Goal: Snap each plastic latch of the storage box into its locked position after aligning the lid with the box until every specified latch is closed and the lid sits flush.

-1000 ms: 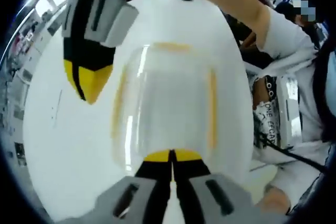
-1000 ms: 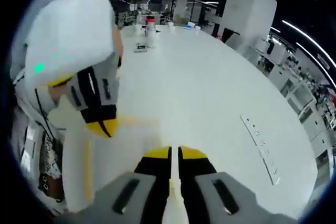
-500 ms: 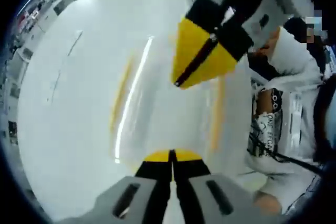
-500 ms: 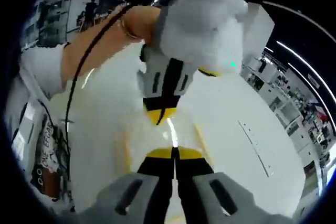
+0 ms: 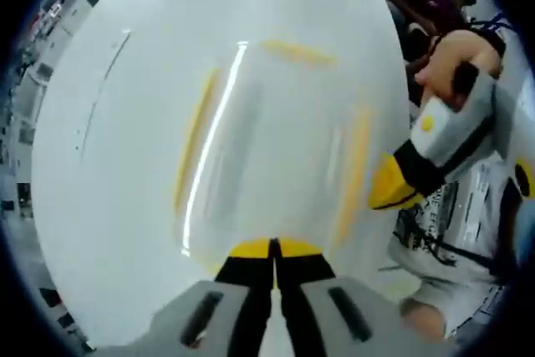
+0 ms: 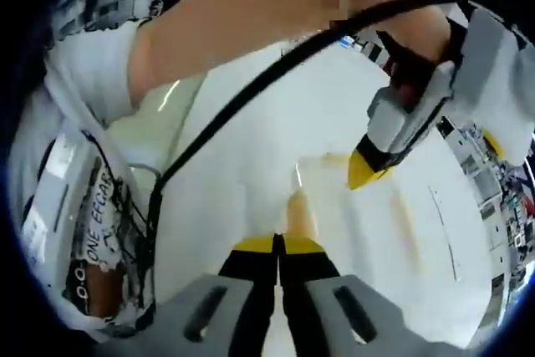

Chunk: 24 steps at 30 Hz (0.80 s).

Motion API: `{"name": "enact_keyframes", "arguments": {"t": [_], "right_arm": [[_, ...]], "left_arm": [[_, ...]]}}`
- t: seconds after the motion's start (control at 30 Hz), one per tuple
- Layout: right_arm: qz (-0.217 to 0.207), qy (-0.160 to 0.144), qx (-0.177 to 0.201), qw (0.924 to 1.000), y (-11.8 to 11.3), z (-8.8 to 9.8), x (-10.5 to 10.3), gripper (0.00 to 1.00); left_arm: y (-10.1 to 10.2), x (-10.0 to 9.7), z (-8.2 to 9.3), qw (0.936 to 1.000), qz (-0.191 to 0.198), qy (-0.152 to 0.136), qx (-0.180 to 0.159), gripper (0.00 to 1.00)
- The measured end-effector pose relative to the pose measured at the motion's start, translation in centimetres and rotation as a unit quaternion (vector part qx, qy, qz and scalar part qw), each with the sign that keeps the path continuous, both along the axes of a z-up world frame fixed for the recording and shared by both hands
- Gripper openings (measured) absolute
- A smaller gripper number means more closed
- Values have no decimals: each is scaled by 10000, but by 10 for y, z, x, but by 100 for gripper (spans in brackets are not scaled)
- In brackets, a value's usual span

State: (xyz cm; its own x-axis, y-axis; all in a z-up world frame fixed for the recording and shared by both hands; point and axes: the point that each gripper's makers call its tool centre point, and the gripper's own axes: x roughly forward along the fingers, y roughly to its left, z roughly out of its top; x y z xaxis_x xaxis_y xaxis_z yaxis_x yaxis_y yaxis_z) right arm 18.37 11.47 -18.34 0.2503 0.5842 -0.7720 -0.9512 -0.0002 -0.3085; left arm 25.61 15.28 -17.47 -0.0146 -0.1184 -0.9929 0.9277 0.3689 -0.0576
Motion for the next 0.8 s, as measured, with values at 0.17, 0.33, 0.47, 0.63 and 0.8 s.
{"name": "enact_keyframes", "arguments": {"t": [0.17,0.33,0.47,0.63,0.8], "right_arm": [[-428,238,107,9987,2,-18,0,0],[-554,-29,139,9984,3,-22,5,0],[-582,-334,-11,9977,3,-24,5,0],[-605,-248,-78,9978,2,-24,5,0],[-640,-629,-383,9952,1,-28,5,0]], "left_arm": [[0,2,1,9999,129,64,-35,0],[-1,3,2,9997,198,90,-145,0],[-3,1,1,9999,108,-6,-43,0],[-4,0,0,9997,174,-3,173,0],[-4,4,2,9996,146,-5,250,0]]}}
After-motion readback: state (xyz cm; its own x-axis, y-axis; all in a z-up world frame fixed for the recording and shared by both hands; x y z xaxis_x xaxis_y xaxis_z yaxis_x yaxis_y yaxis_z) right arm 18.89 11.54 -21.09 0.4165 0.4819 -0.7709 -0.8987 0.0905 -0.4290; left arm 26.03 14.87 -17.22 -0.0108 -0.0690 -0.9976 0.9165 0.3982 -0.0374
